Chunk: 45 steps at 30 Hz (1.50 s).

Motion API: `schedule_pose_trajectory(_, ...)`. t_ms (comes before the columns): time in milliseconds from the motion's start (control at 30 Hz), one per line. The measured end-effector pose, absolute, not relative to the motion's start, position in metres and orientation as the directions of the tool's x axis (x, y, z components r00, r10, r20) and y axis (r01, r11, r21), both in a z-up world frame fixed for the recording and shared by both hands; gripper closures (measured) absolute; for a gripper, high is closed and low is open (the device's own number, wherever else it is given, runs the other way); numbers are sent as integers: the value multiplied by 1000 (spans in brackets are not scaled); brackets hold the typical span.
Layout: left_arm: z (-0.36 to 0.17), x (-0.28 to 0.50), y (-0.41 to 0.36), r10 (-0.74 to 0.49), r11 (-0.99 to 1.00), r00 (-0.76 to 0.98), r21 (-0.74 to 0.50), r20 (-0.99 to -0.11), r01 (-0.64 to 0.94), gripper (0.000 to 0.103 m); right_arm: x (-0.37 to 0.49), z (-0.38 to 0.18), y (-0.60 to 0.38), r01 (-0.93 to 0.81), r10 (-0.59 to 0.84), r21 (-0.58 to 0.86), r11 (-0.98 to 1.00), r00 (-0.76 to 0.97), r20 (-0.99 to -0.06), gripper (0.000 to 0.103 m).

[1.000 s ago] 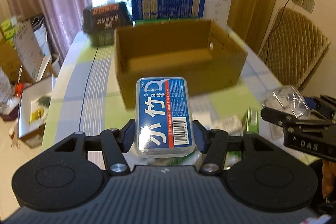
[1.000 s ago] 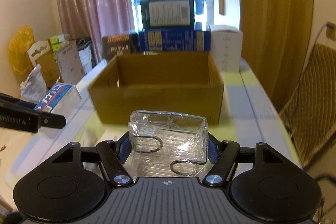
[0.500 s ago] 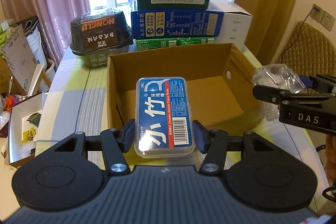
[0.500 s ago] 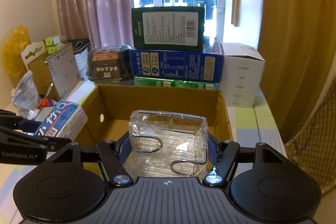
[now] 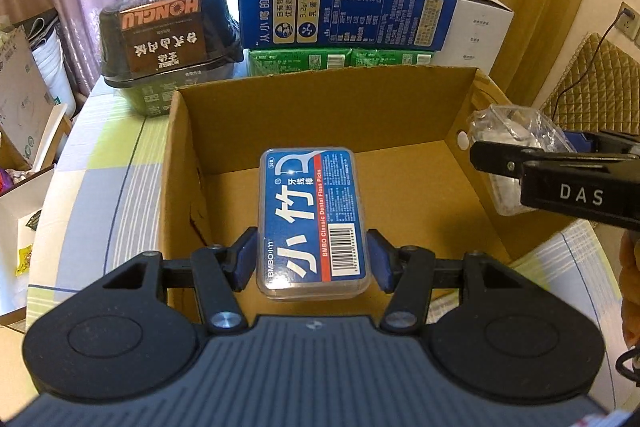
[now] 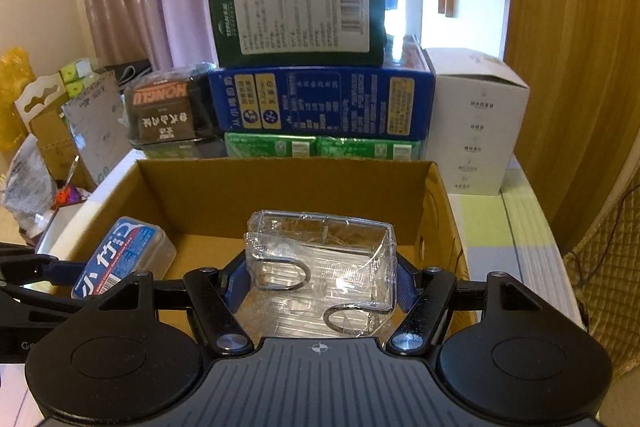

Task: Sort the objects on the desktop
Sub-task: 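Carry blue floss box with left tool while right tool carries clear tray over cardboard box, then open left tool dropping floss box while right tool releases tray into cardboard box, then bring both tools back toward the remaining items on the table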

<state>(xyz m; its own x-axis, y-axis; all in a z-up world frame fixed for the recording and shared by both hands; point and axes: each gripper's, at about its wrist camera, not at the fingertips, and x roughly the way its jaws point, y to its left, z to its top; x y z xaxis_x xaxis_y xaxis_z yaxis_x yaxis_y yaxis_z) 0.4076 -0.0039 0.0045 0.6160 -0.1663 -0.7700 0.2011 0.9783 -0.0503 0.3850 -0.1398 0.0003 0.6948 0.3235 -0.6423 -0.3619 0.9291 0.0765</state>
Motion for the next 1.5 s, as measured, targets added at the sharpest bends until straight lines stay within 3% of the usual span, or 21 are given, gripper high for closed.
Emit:
schedule_pose_trajectory(100,0,414,-6,-157,980,625,-42,-765,195,49,389,-5,-139,-359,319,74,930,691,-649,37)
schedule_pose_trajectory(133,0,415,-7,-154,981,633,-40,-759,190,36,390,-7,-140,-356,317,76,931,689,-651,37)
schedule_pose_trajectory(167,0,416,-7,-144,983,641,-33,-754,181,31,391,-9,-140,-354,316,79,932,687,-654,37)
schedule_pose_trajectory(633,16,392,9,-141,986,679,-39,-721,164,30,396,-16,-135,-359,335,108,927,665,-667,36)
schedule_pose_trajectory(733,18,385,11,-138,986,682,-38,-718,159,29,396,-11,-137,-373,380,155,915,664,-644,21)
schedule_pose_trajectory(933,27,358,17,-137,988,696,-46,-705,147,25,378,16,-147,-355,364,141,924,704,-610,18)
schedule_pose_trajectory(1500,66,207,31,-110,994,731,-58,-673,97,10,204,42,-192,-350,371,156,924,712,-596,6)
